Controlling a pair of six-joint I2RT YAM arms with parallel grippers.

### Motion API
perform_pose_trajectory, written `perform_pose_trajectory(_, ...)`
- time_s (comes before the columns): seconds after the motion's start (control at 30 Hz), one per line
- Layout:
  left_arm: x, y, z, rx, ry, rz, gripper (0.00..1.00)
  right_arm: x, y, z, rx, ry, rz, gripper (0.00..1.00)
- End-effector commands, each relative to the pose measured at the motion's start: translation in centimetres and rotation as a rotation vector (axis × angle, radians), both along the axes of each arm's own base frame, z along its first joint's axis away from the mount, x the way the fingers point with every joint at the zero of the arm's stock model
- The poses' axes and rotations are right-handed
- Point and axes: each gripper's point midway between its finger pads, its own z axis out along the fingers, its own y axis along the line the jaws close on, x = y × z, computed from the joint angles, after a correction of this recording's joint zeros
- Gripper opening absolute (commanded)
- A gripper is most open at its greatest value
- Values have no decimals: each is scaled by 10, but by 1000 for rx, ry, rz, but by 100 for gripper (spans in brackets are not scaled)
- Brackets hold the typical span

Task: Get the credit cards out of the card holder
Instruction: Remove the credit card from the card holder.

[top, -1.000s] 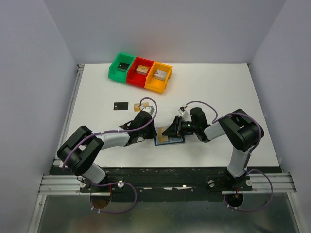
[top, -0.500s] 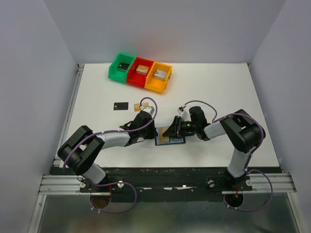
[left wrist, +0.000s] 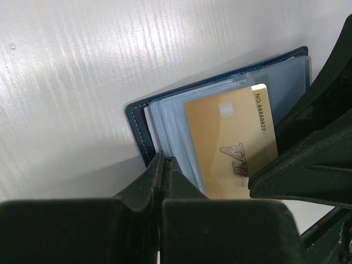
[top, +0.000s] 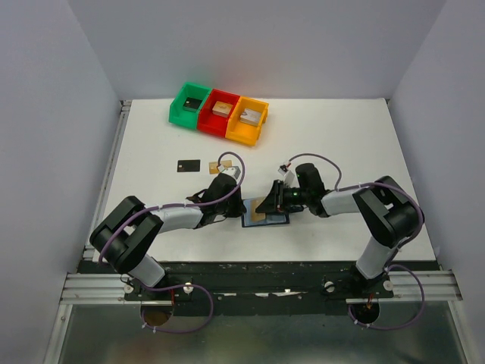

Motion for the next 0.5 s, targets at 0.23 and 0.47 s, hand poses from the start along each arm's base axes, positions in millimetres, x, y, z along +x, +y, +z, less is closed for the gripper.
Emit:
perform_pose_trajectory(0.23, -23, 22, -34, 105, 105, 7, 0, 5, -4, 10, -26, -51, -13, 35)
perform_pose_trajectory(0.47, -22, 23, -34, 111, 106, 9, 0, 6, -10, 10, -35, -51, -26, 34)
